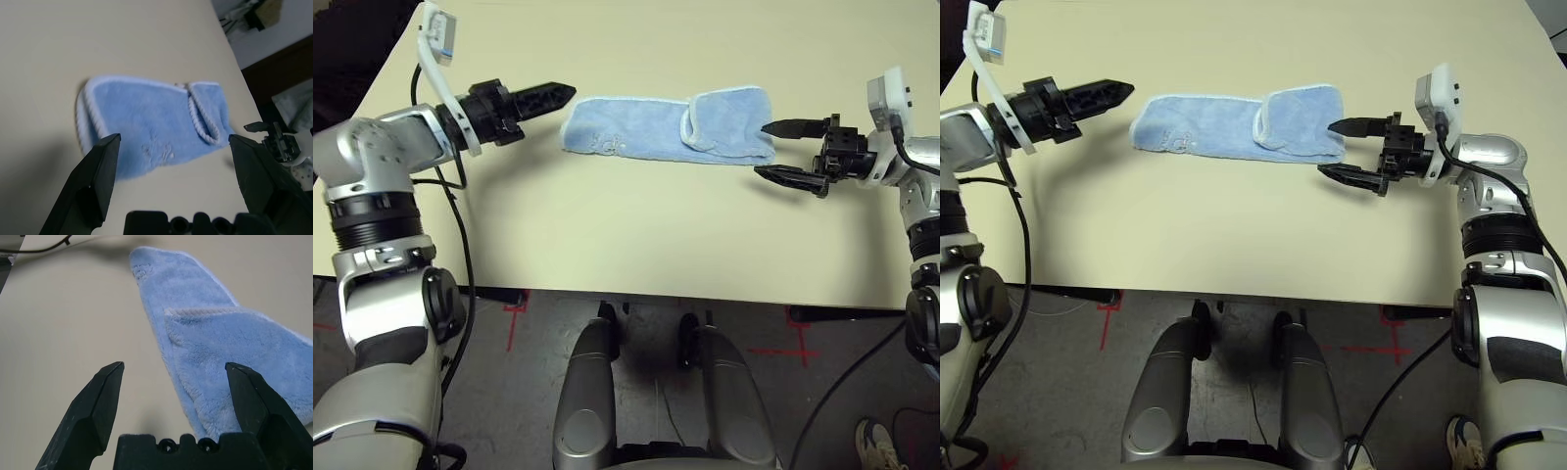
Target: Fold the towel and set it aside.
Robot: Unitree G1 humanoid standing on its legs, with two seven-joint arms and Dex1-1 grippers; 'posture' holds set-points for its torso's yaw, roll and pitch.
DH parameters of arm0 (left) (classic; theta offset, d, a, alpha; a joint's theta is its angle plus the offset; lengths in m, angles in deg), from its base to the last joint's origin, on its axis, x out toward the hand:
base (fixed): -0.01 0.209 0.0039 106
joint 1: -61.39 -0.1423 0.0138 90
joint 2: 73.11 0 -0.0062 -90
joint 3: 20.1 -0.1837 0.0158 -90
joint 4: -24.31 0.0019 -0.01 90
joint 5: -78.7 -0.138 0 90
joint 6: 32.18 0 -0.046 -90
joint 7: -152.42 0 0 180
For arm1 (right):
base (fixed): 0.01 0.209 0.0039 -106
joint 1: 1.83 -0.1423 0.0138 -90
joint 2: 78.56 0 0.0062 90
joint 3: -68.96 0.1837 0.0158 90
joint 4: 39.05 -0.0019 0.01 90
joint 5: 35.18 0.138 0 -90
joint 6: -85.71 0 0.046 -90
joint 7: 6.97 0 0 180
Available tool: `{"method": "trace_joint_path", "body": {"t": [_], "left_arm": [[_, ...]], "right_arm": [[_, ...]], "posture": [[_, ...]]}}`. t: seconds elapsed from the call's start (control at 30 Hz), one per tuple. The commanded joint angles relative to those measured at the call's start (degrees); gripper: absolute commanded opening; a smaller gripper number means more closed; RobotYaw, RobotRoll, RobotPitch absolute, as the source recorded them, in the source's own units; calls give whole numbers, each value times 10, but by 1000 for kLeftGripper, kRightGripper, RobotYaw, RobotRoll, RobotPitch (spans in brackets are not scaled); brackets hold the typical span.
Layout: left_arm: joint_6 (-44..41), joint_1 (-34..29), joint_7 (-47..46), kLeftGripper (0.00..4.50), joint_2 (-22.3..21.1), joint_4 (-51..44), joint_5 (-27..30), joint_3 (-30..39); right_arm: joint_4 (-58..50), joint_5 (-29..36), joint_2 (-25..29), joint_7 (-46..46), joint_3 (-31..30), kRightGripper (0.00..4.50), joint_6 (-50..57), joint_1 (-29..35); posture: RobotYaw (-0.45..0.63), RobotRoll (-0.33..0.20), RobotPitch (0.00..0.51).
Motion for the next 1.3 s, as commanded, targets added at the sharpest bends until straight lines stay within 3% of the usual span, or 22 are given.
{"method": "trace_joint_path", "body": {"t": [0.03,0.37,0.77,1.03,1.3], "left_arm": [[-87,-25,-28,4500,3,-33,18,17],[-114,-63,-60,4500,20,-50,13,5],[-19,-16,-122,4500,79,48,-2,27],[67,13,-153,4500,73,142,-22,11],[95,19,-155,4500,61,173,-21,-2]], "right_arm": [[-14,7,2,2,-2,4472,9,10],[-32,8,5,8,-4,4472,21,16],[-41,7,6,15,-5,4472,24,16],[-49,9,5,19,-6,4472,28,16],[-55,9,5,21,-5,4472,28,18]], "posture": [[100,0,315],[89,0,318],[88,0,320],[81,0,319],[81,0,316]]}}
